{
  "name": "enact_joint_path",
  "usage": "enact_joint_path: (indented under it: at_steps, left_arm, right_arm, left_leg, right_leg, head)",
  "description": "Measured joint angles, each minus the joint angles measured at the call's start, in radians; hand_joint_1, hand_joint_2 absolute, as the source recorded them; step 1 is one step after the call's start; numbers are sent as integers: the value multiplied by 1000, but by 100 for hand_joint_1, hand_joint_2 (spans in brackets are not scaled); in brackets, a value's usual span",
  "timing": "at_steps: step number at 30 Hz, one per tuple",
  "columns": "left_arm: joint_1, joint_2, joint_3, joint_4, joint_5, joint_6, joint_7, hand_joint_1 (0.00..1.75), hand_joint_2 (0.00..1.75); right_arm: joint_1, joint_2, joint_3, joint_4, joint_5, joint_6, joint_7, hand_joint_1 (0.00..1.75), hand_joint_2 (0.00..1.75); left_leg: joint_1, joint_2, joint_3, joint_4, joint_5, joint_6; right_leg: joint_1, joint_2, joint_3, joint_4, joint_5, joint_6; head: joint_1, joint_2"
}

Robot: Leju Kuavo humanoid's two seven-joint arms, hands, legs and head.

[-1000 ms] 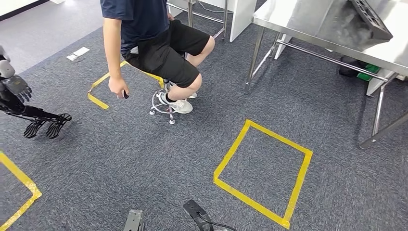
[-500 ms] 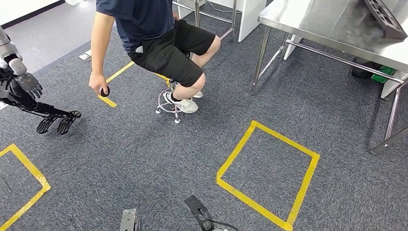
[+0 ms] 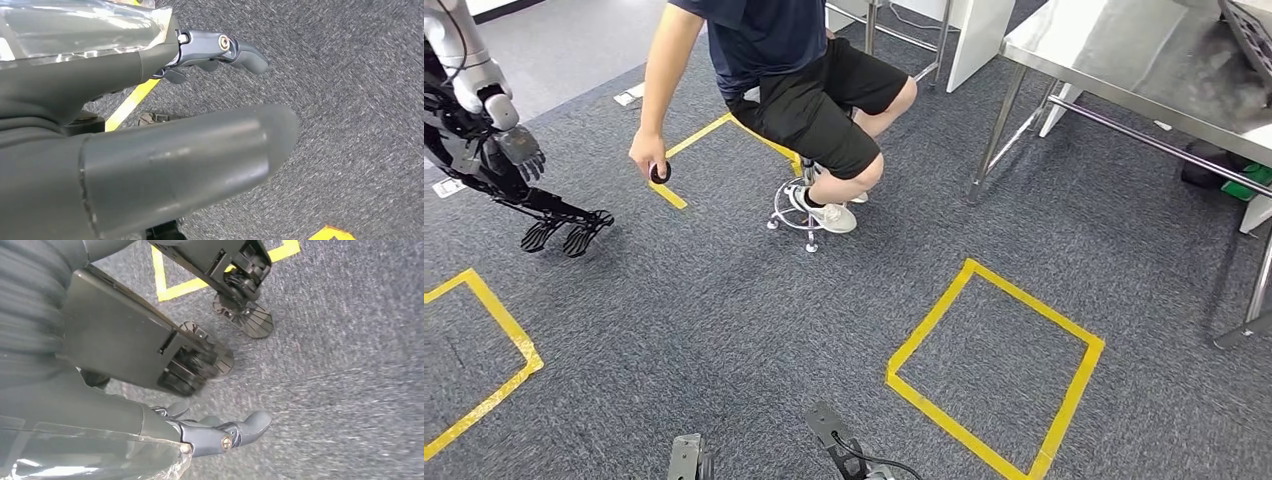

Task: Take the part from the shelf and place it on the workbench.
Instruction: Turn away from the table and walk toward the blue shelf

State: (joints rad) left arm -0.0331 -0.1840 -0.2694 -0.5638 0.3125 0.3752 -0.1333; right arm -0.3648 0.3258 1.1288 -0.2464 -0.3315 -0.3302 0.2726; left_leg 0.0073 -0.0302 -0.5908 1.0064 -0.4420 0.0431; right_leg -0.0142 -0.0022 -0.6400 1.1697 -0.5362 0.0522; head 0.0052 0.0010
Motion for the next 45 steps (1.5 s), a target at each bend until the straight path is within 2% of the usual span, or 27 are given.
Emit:
enact_joint_path:
  at_steps: [2,3,6,7,9,11,12,13,14,15,17,18,21,23,25,29,31,33,34,35,37,38,40,42,43,44,45]
  left_arm:
    - [0,0,1,0,2,-4,0,0,0]
    - [0,0,2,0,3,-6,0,0,0]
    - [1,2,4,0,4,-6,0,0,0]
    - [1,2,4,0,4,-6,0,0,0]
    - [0,3,4,0,4,-6,0,0,0]
    - [1,4,4,0,4,-6,0,0,0]
    - [2,4,5,0,4,-6,0,0,0]
    - [3,5,5,1,4,-6,0,0,0]
    - [3,6,6,1,4,-6,0,0,0]
    - [2,6,6,1,4,-6,0,0,0]
    - [0,7,7,1,4,-6,0,0,0]
    - [-1,7,7,1,4,-6,0,0,0]
    - [-1,7,8,1,4,-6,0,0,0]
    - [-1,7,8,1,4,-6,0,0,0]
    - [-3,6,8,1,4,-6,0,0,0]
    - [-3,6,8,1,4,-6,0,0,0]
    - [-1,6,9,1,4,-6,0,0,0]
    - [0,5,9,1,4,-6,0,0,0]
    - [1,5,10,1,4,-6,0,0,0]
    - [1,4,10,1,4,-6,0,0,0]
    - [1,4,10,1,4,-7,0,0,0]
    - [1,4,10,1,4,-7,0,0,0]
    - [0,4,10,1,4,-7,0,0,0]
    - [2,5,10,1,4,-6,0,0,0]
    - [2,6,10,1,4,-6,0,0,0]
    - [3,6,10,1,4,-6,0,0,0]
    - [3,6,10,1,4,-6,0,0,0]
  right_arm:
    - [-1,0,6,0,3,-1,-6,0,175]
    - [-1,0,8,0,4,-2,-7,0,175]
    - [-1,1,10,0,5,-2,-8,0,175]
    - [-1,2,10,0,5,-2,-9,0,175]
    - [-1,3,11,0,6,-3,-10,0,175]
    - [-1,2,11,0,6,-4,-10,0,175]
    - [-1,2,11,1,6,-4,-10,0,175]
    - [-1,2,11,1,6,-4,-10,0,175]
    - [-1,2,11,1,6,-4,-10,0,175]
    - [-1,2,12,1,6,-4,-10,0,175]
    - [-1,2,12,1,6,-5,-10,0,175]
    - [-1,2,12,1,6,-5,-10,0,131]
    - [-1,2,12,1,6,-5,-10,0,0]
    - [-1,2,12,1,6,-5,-10,0,0]
    - [-1,1,12,1,6,-5,-11,0,0]
    - [-1,1,12,1,6,-5,-11,0,0]
    - [-1,0,12,2,6,-5,-11,0,0]
    - [0,-1,12,3,6,-6,-11,0,0]
    - [0,-1,12,3,6,-6,-11,0,0]
    - [0,-1,12,3,6,-6,-11,0,0]
    - [0,0,12,3,6,-6,-11,0,0]
    - [0,1,12,3,6,-6,-11,0,0]
    - [0,1,12,3,6,-6,-11,0,0]
    - [1,1,12,3,6,-6,-11,0,0]
    - [1,1,12,3,6,-6,-11,0,0]
    - [0,1,12,3,6,-6,-11,0,0]
    - [0,1,12,3,6,-6,-11,0,0]
  left_leg:
    - [-3,-10,0,4,-2,-7]
    - [-5,-12,-2,4,-2,-13]
    - [-2,-13,-5,4,-2,-30]
    - [0,-7,-12,18,-13,-35]
    - [2,9,-52,104,-64,-45]
    - [4,17,-114,235,-123,-52]
    - [5,19,-135,277,-134,-54]
    - [5,21,-137,281,-125,-55]
    - [6,25,-120,246,-99,-55]
    - [6,32,-87,180,-65,-53]
    - [4,52,-20,54,-22,-47]
    - [1,58,-3,20,-16,-43]
    - [-5,46,3,6,-13,-23]
    - [-2,38,5,-1,-6,-8]
    - [0,33,5,-4,-3,0]
    - [0,31,5,-4,-3,2]
    - [0,22,4,-3,-3,2]
    - [-3,3,2,2,-5,-6]
    - [-4,-4,1,3,-5,-13]
    - [-4,-8,1,4,-5,-20]
    - [0,-2,-4,10,-12,-31]
    - [2,4,-15,31,-27,-36]
    - [4,16,-63,134,-84,-45]
    - [4,20,-125,262,-134,-50]
    - [4,21,-140,291,-136,-51]
    - [4,23,-135,279,-119,-50]
    - [4,26,-109,226,-87,-48]
  right_leg:
    - [-1,11,59,-122,45,1]
    - [1,15,72,-150,54,-4]
    - [1,13,76,-159,62,-23]
    - [-1,11,77,-161,64,-30]
    - [-6,4,79,-164,66,-44]
    - [-4,-5,79,-163,65,-51]
    - [-3,-9,78,-163,65,-51]
    - [-2,-13,79,-163,64,-52]
    - [-2,-16,80,-163,64,-51]
    - [-2,-19,81,-162,64,-51]
    - [5,-23,81,-161,61,-47]
    - [9,-26,80,-160,61,-45]
    - [11,-35,78,-161,59,-31]
    - [9,-27,62,-127,36,-25]
    - [7,-14,34,-66,3,-27]
    - [7,-11,19,-32,-13,-29]
    - [6,-7,-19,43,-32,-23]
    - [3,4,12,-22,4,-12]
    - [2,7,50,-102,37,-10]
    - [3,11,76,-155,57,-14]
    - [-1,9,75,-156,62,-27]
    - [-4,7,76,-158,63,-35]
    - [-6,2,76,-159,64,-48]
    - [-3,-5,75,-159,64,-52]
    - [-2,-8,75,-159,64,-52]
    - [-1,-10,76,-159,64,-52]
    - [-1,-12,77,-159,63,-52]
  head:
    - [0,0]
    - [-1,0]
    - [-2,0]
    - [-2,0]
    - [-3,0]
    - [-3,0]
    - [-3,0]
    - [-3,0]
    - [-3,0]
    - [-3,0]
    - [-3,0]
    - [-2,0]
    - [-1,0]
    - [0,0]
    - [1,0]
    - [1,0]
    - [1,0]
    - [0,0]
    - [0,0]
    - [0,0]
    - [-1,0]
    - [-2,0]
    - [-2,0]
    - [-2,0]
    - [-3,0]
    - [-3,0]
    - [-3,0]
